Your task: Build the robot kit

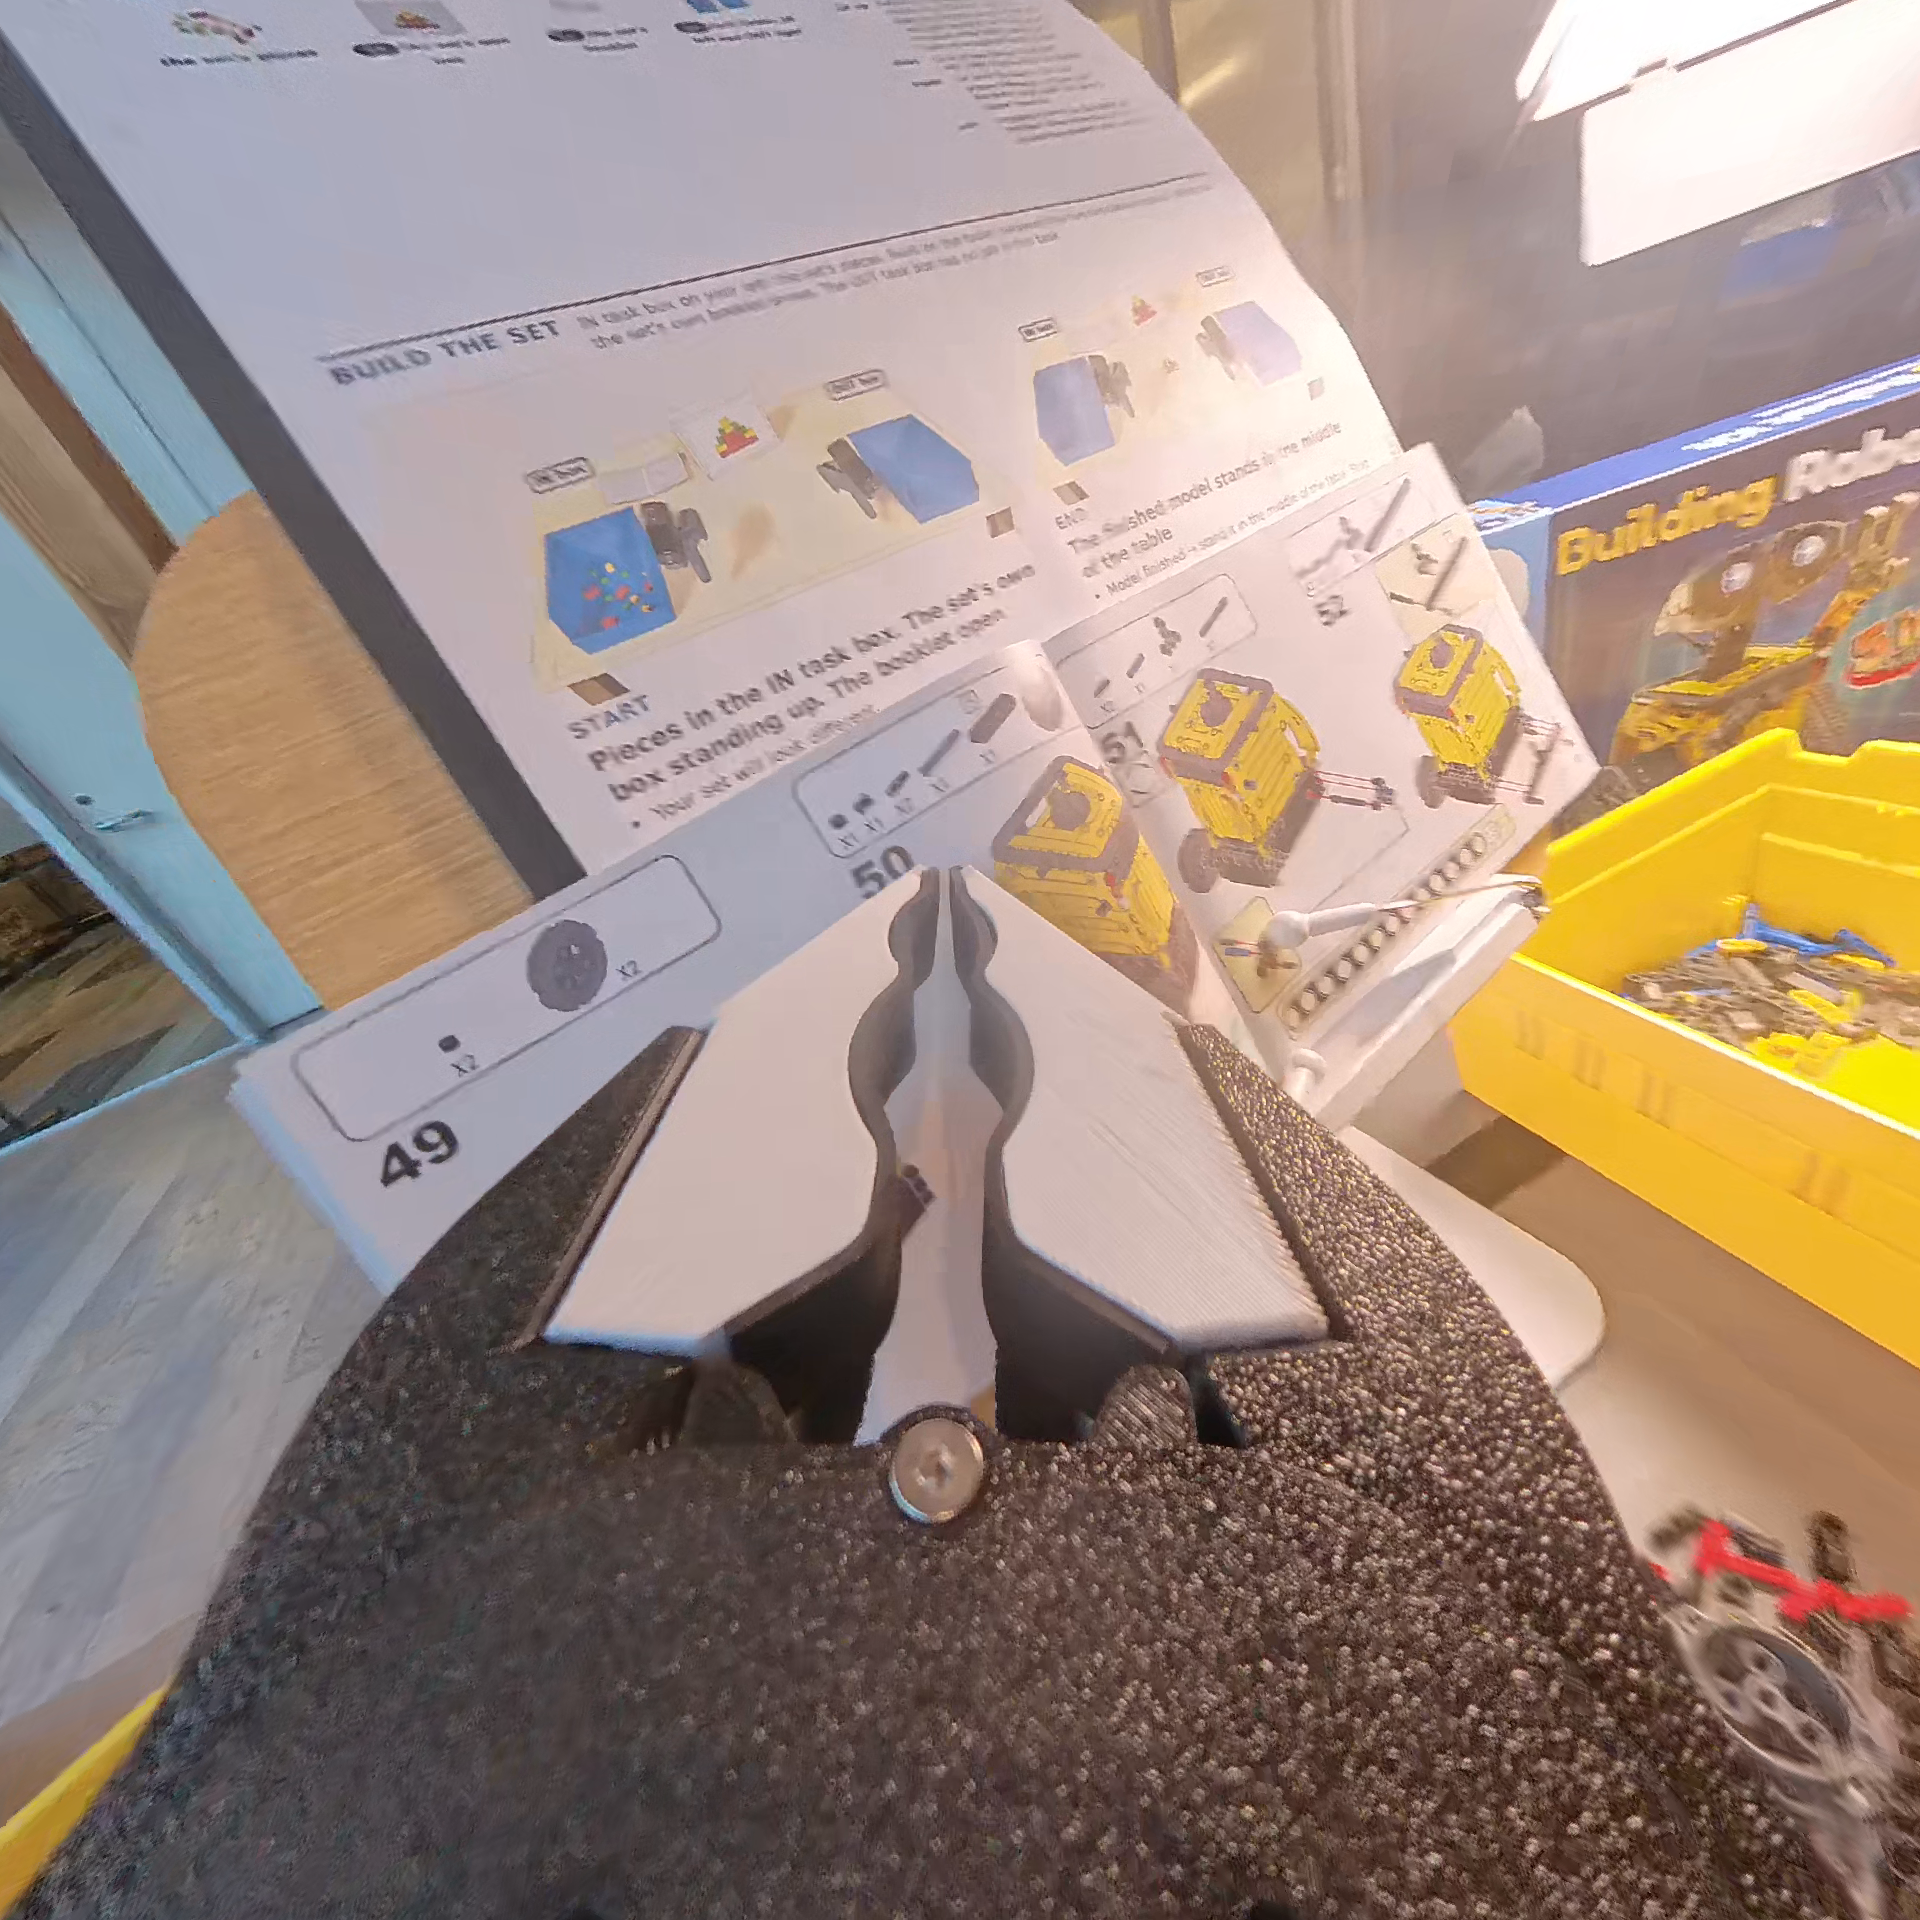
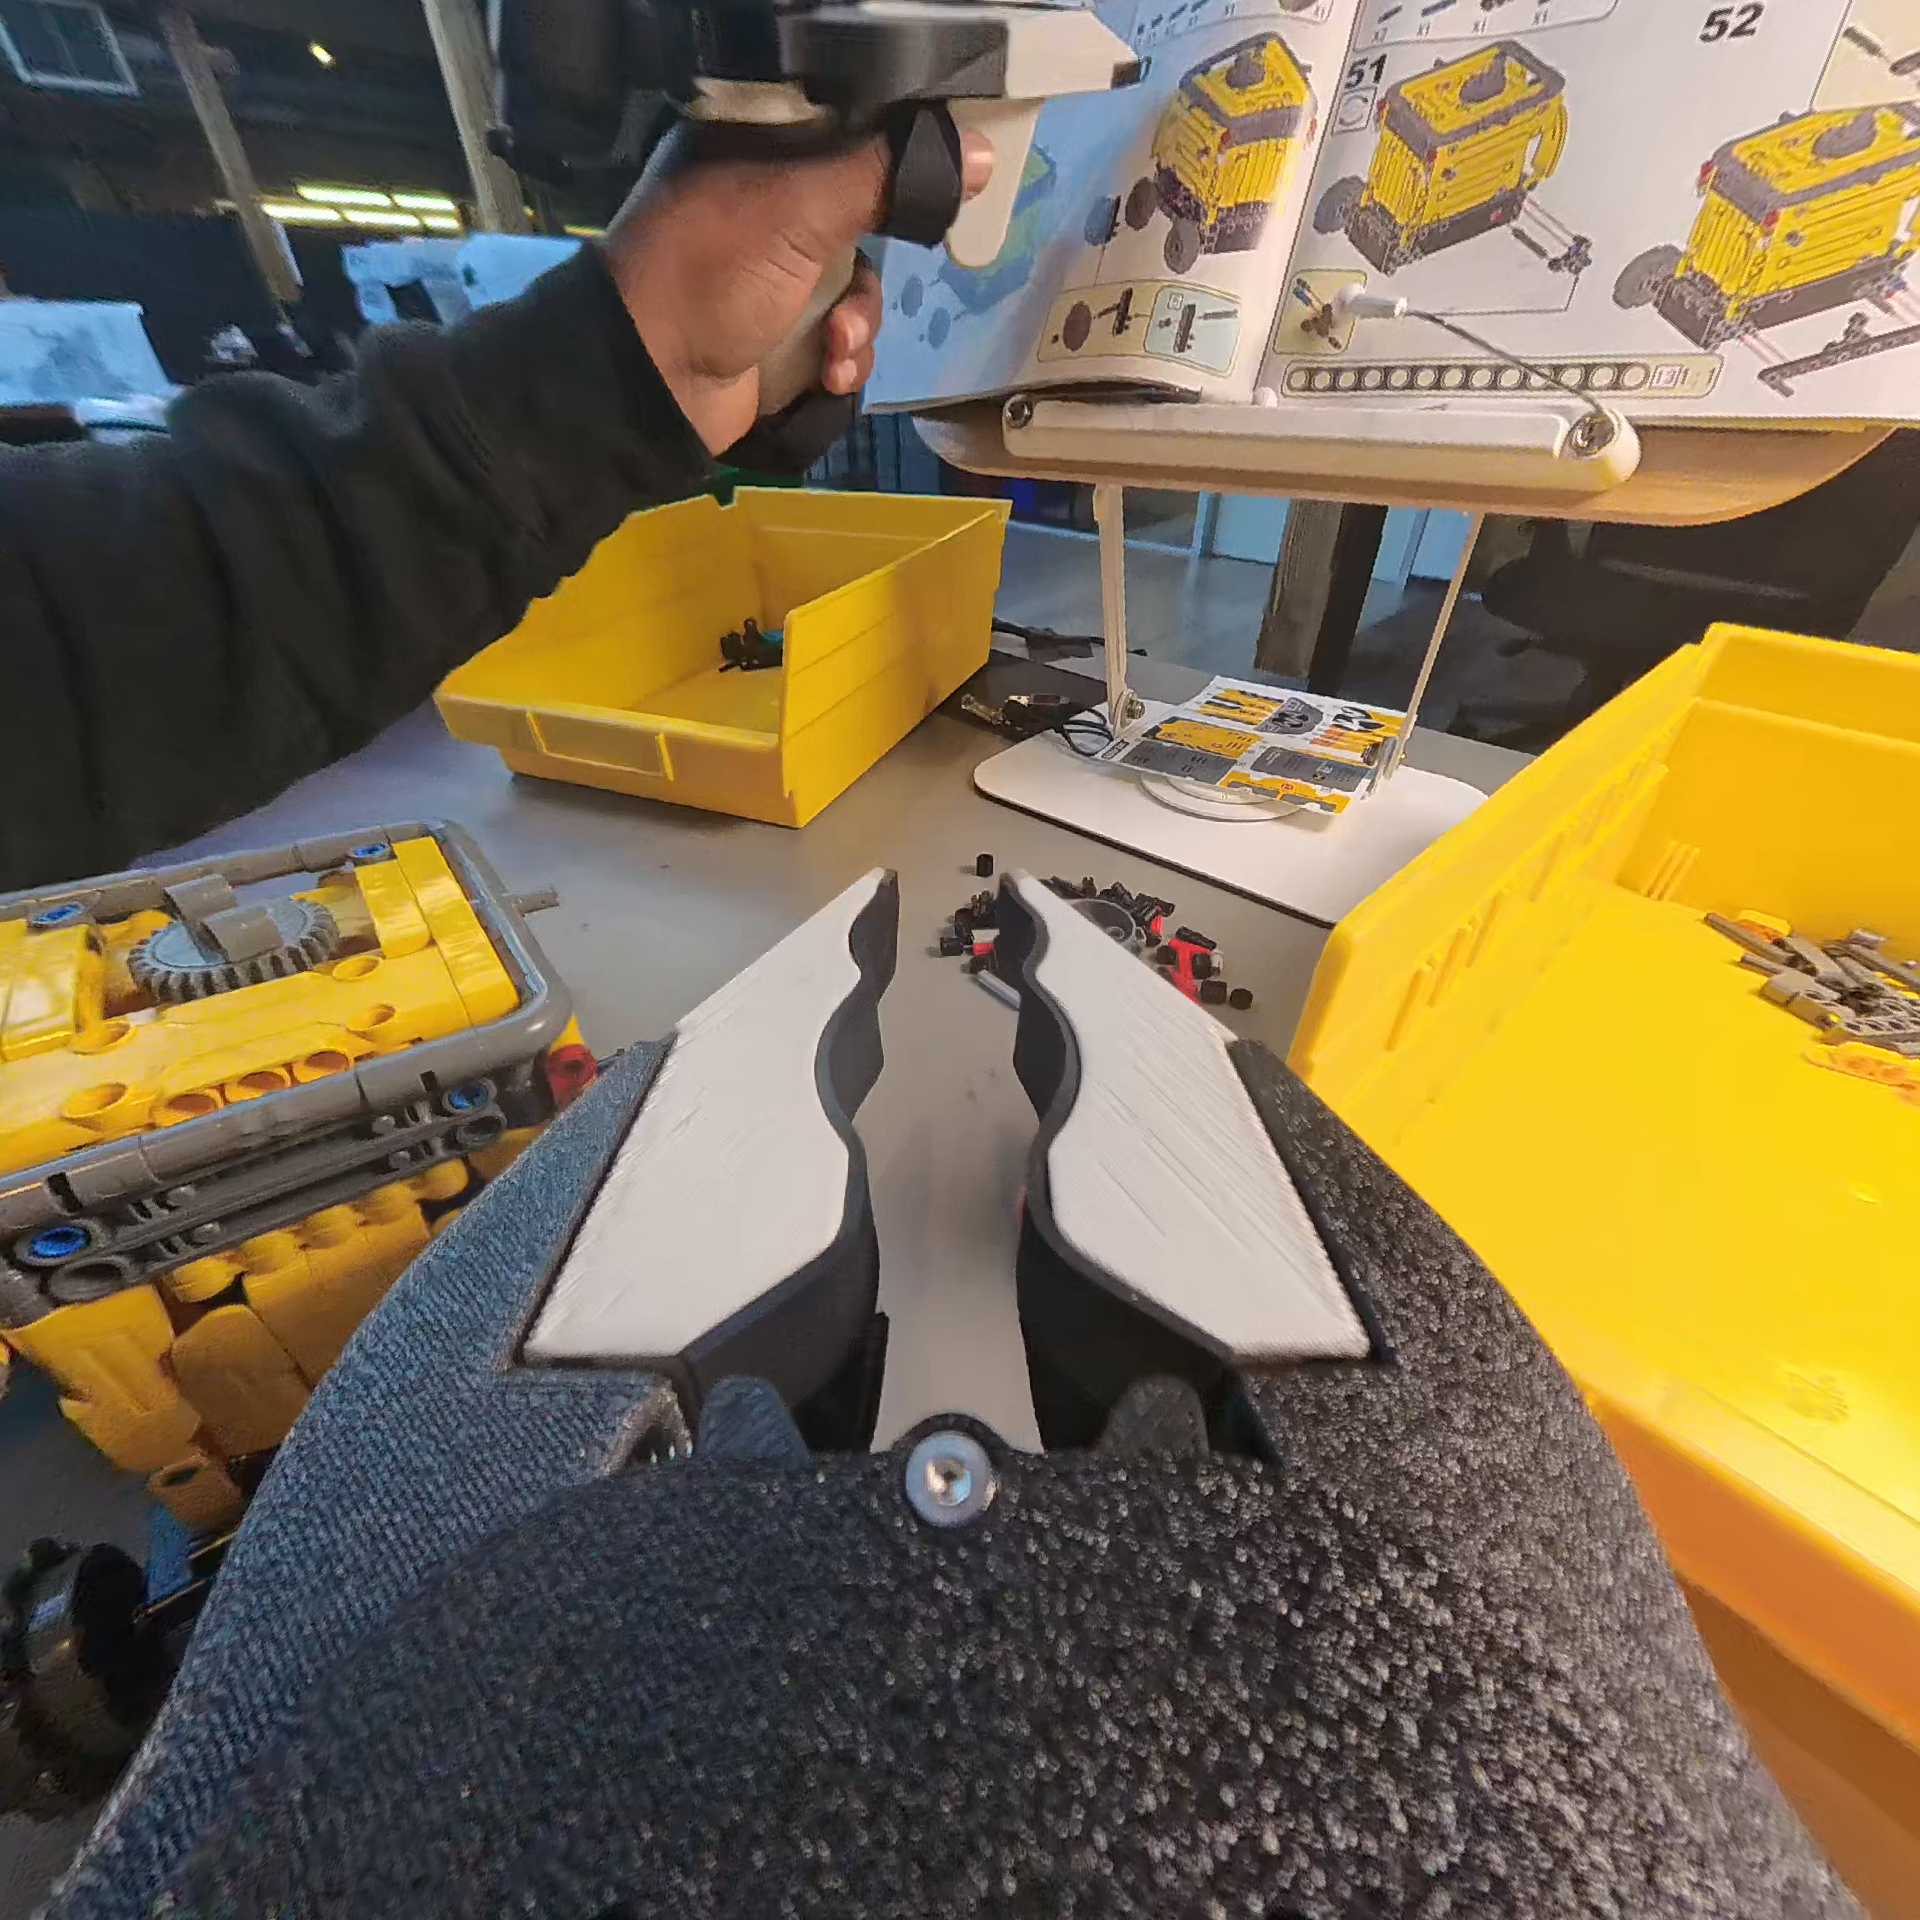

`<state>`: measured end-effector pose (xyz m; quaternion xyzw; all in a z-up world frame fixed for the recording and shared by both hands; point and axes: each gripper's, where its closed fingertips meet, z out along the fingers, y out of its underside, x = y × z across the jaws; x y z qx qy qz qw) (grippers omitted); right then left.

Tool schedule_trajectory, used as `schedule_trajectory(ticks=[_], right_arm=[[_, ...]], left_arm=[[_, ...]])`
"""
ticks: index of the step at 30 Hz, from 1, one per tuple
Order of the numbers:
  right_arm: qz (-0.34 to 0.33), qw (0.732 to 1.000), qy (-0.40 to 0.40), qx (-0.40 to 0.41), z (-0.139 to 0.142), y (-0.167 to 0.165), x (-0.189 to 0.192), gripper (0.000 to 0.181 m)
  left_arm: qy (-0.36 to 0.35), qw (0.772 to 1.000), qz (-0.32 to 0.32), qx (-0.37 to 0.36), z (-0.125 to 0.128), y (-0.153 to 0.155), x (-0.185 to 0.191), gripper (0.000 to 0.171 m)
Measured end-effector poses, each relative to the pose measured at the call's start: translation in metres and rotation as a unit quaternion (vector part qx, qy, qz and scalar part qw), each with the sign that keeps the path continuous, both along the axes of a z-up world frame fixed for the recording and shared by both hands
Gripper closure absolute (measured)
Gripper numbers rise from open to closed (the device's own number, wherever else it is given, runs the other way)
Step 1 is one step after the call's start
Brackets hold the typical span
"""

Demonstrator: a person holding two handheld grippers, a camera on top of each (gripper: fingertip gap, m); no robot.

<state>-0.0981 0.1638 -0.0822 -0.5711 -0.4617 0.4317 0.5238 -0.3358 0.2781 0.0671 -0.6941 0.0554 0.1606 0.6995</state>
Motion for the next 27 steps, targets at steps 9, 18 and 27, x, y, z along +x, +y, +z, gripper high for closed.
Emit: schedule_trajectory(ticks=[9,18,27], right_arm=[[-0.007,1.0,-0.003,-0.007,-0.005,0.006,0.007,0.162],[0.006,1.0,-0.009,-0.01,-0.009,-0.004,0.003,0.162],[0.01,0.999,-0.001,-0.039,-0.009,-0.003,0.004,0.162]], left_arm=[[-0.024,0.979,-0.126,-0.159,-0.108,-0.068,0.08,0.162],[-0.127,0.939,-0.073,-0.31,-0.238,-0.084,0.086,0.153],[-0.136,0.929,-0.094,-0.332,-0.244,-0.064,0.093,0.158]])
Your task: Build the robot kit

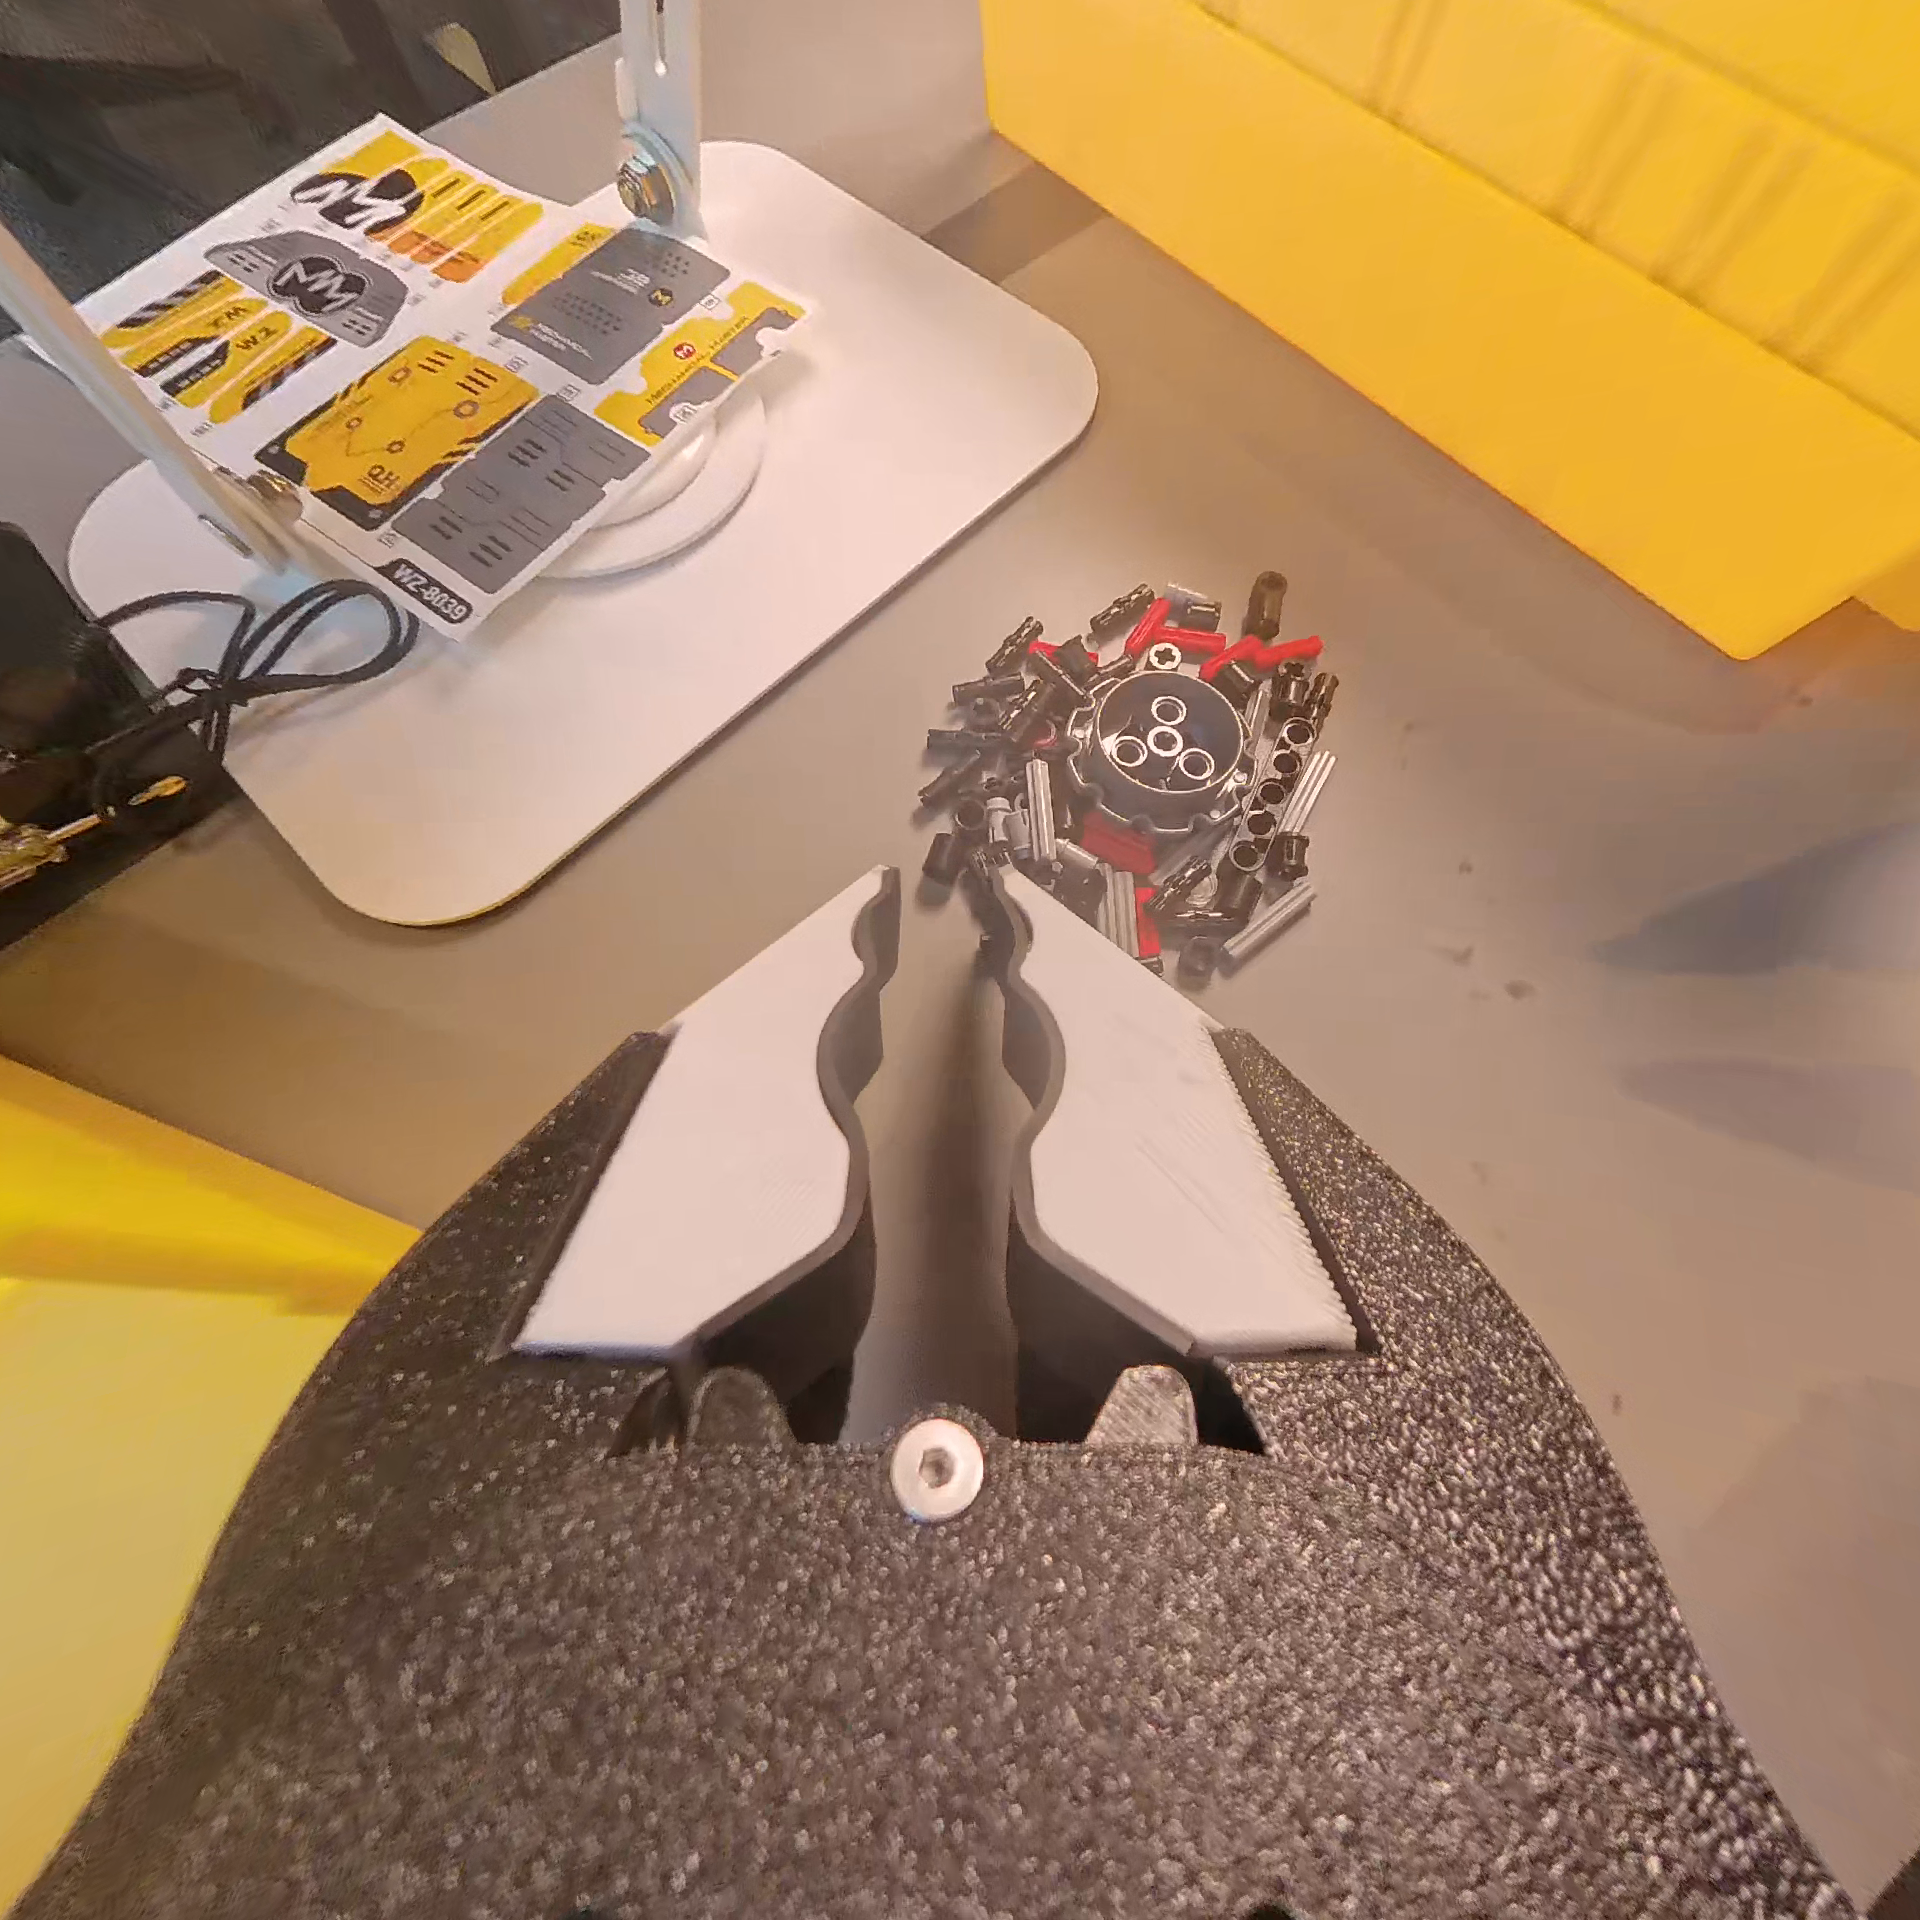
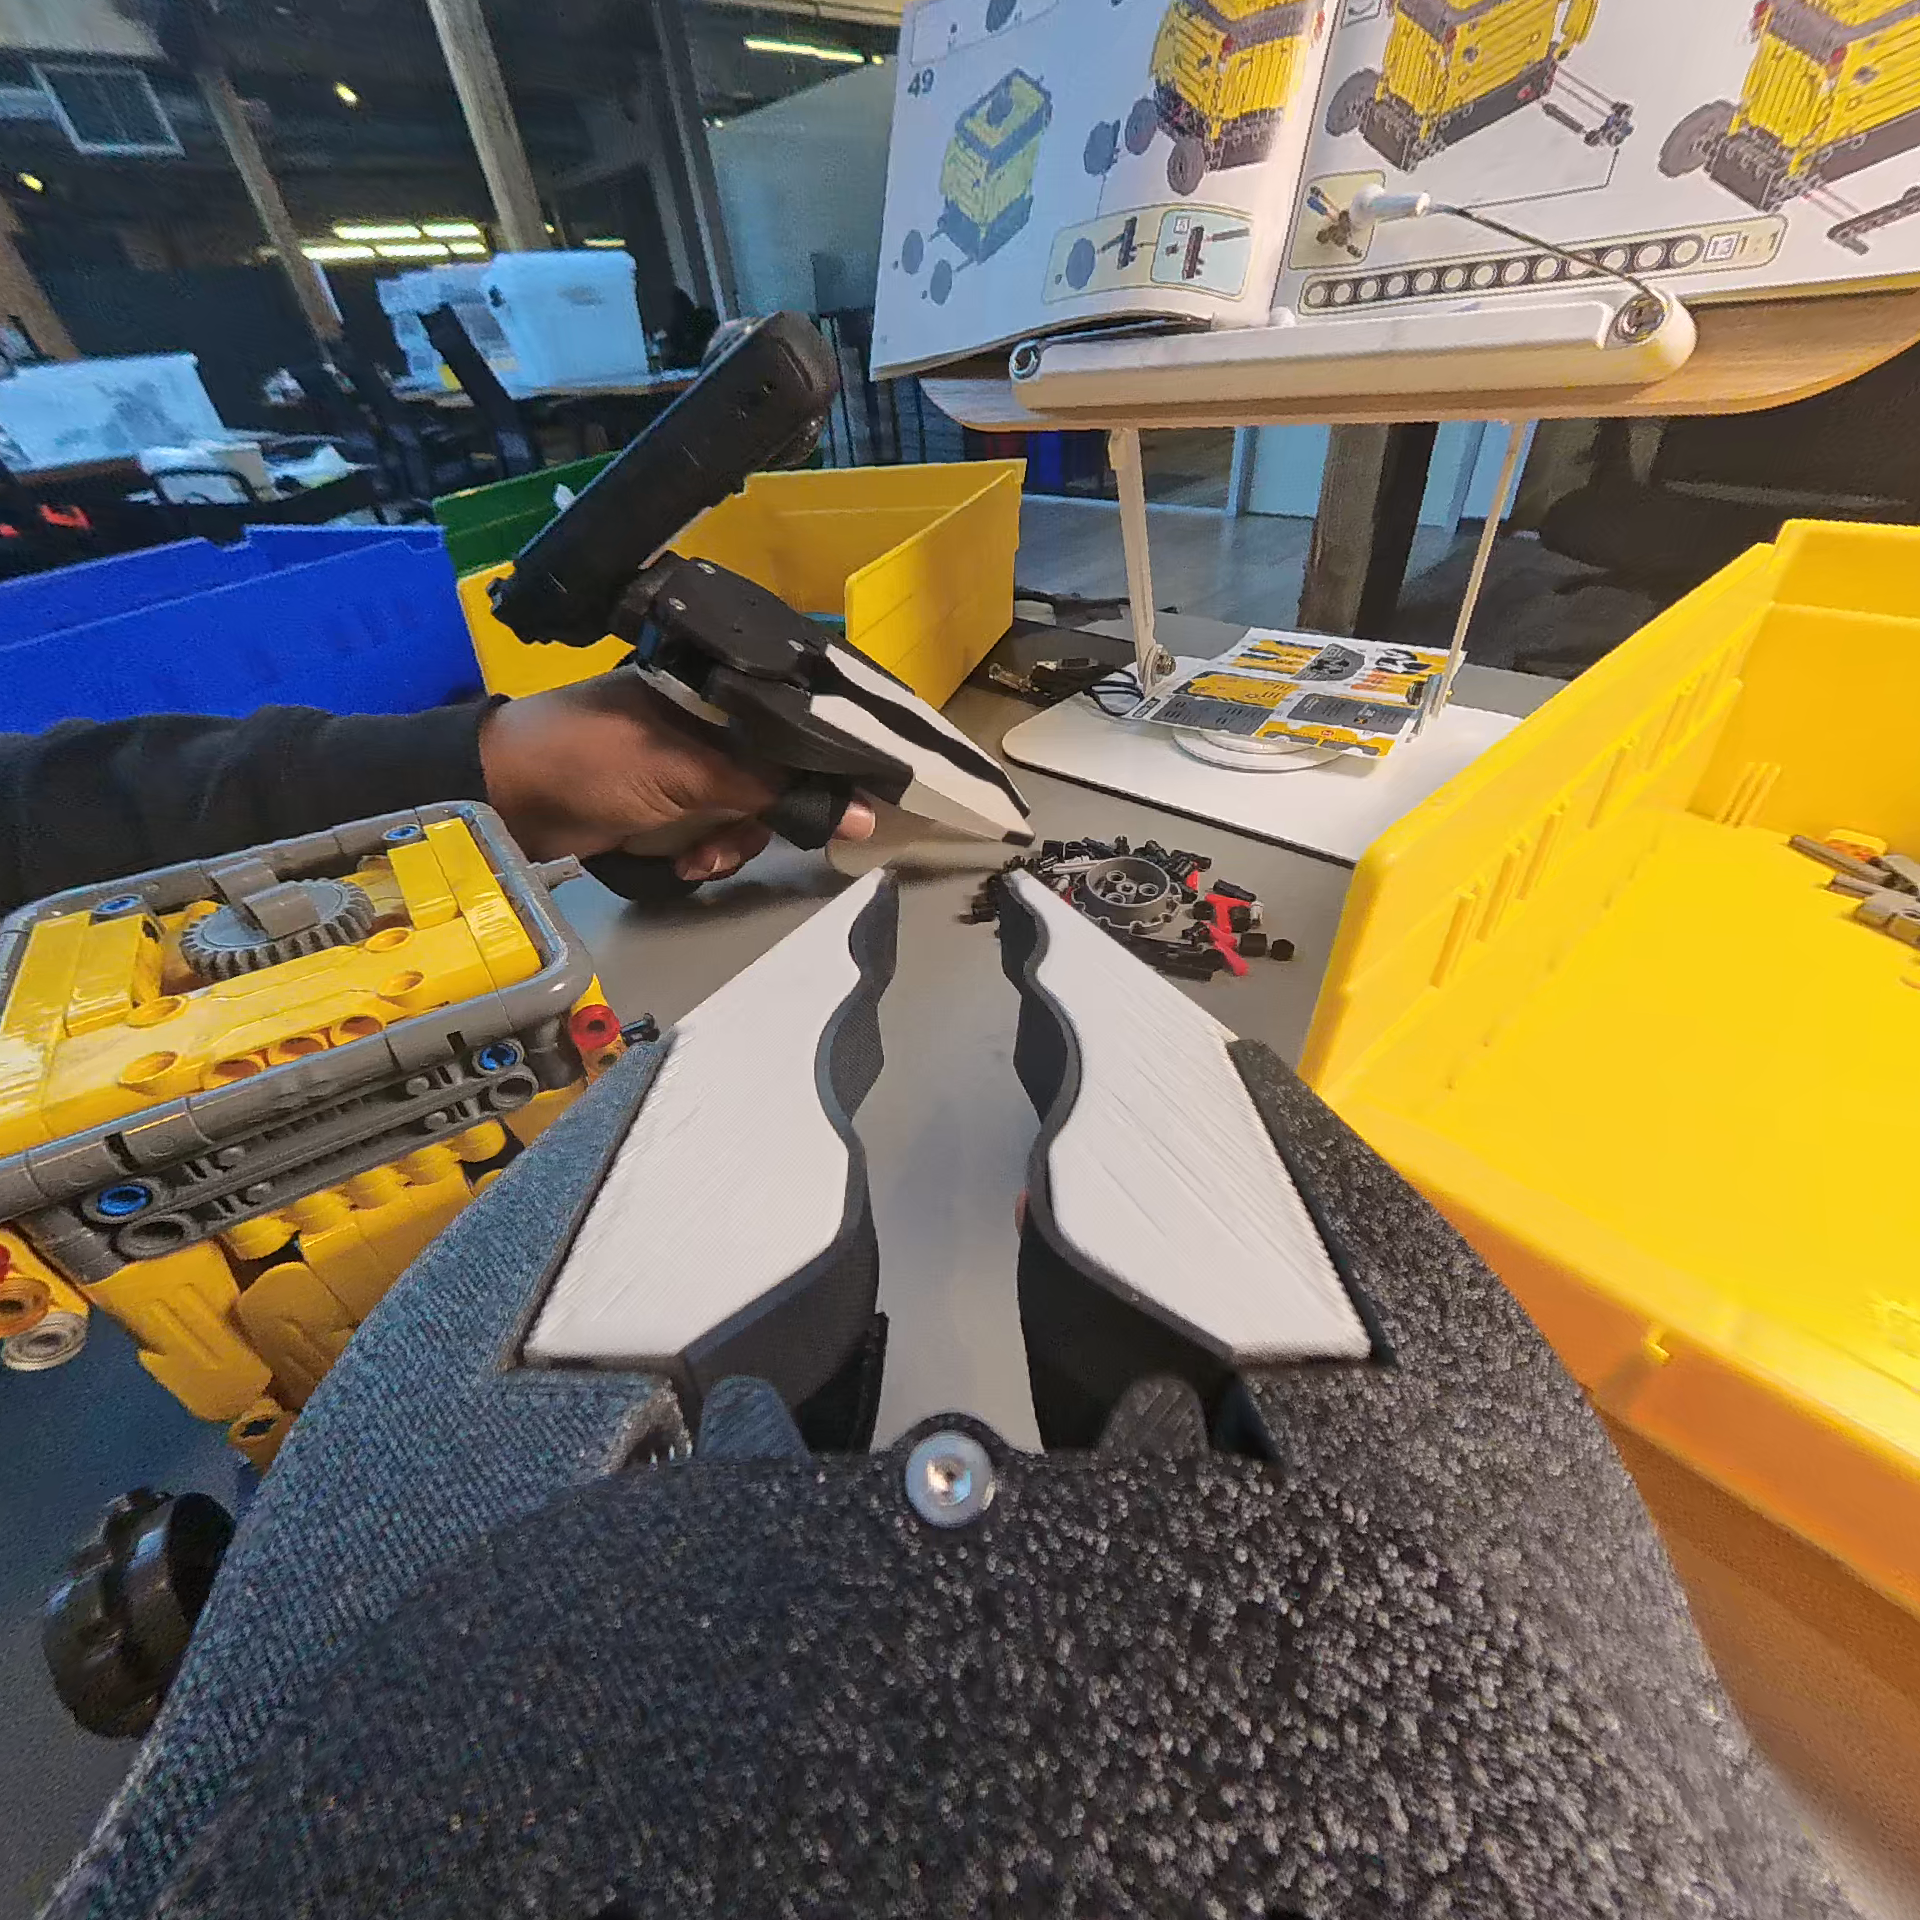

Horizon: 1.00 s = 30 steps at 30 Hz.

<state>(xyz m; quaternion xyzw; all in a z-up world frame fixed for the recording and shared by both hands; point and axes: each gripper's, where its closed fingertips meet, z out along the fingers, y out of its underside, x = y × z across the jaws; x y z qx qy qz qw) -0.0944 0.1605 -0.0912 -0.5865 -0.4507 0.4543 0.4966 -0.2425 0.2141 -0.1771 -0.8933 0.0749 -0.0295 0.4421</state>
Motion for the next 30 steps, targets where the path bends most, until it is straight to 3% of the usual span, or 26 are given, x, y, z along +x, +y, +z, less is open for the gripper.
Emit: schedule_trajectory(ticks=[2,12,30], right_arm=[[-0.002,1.0,-0.001,0.007,0.0,0.0,0.001,0.162],[0.0,1.0,-0.004,0.001,-0.002,0.001,0.001,0.162],[0.007,1.0,0.001,-0.019,-0.003,0.002,0.001,0.162]], left_arm=[[0.001,1.0,-0.014,-0.007,-0.002,-0.004,0.002,0.163],[-0.001,0.995,-0.085,-0.05,-0.012,-0.033,0.018,0.153],[0.013,0.994,-0.101,-0.042,-0.014,-0.021,0.012,0.165]])
